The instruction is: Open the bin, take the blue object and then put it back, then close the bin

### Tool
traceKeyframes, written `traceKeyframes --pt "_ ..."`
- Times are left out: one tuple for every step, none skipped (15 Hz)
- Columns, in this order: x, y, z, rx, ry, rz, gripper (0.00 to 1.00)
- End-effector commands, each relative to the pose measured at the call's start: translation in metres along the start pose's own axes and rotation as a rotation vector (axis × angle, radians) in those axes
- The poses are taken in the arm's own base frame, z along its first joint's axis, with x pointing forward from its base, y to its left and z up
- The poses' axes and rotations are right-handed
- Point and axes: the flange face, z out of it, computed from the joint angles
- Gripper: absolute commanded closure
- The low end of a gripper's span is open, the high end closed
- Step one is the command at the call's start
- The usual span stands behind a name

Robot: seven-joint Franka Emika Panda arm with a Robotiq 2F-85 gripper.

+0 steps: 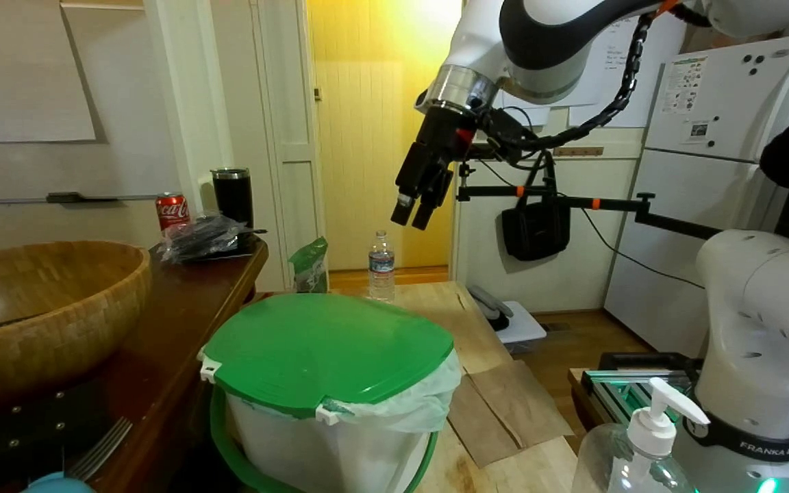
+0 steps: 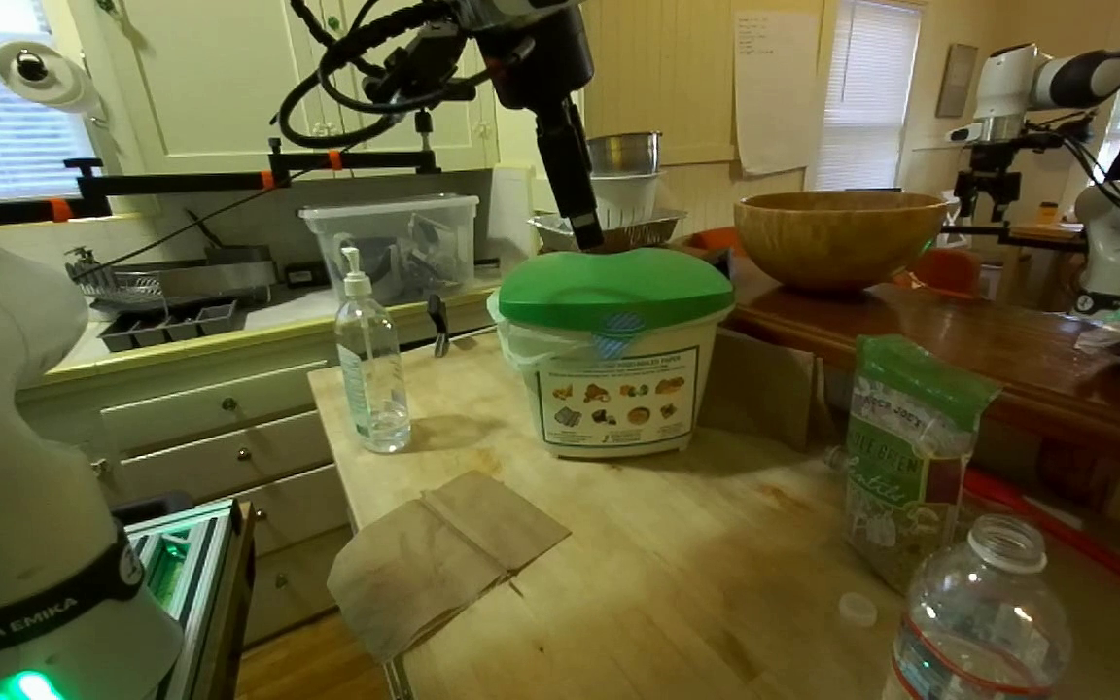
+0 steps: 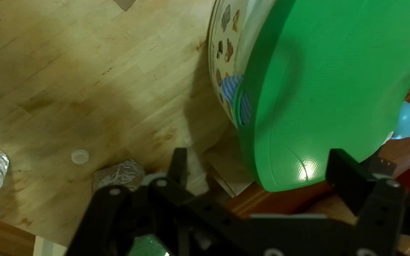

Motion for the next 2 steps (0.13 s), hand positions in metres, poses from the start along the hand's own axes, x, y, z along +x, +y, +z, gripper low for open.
traceKeyframes --pt "0.0003 0.0000 -0.0004 0.000 -0.001 0.000 0.00" --pt "0.0002 0.0000 -0.0003 0.000 -0.001 0.000 0.00"
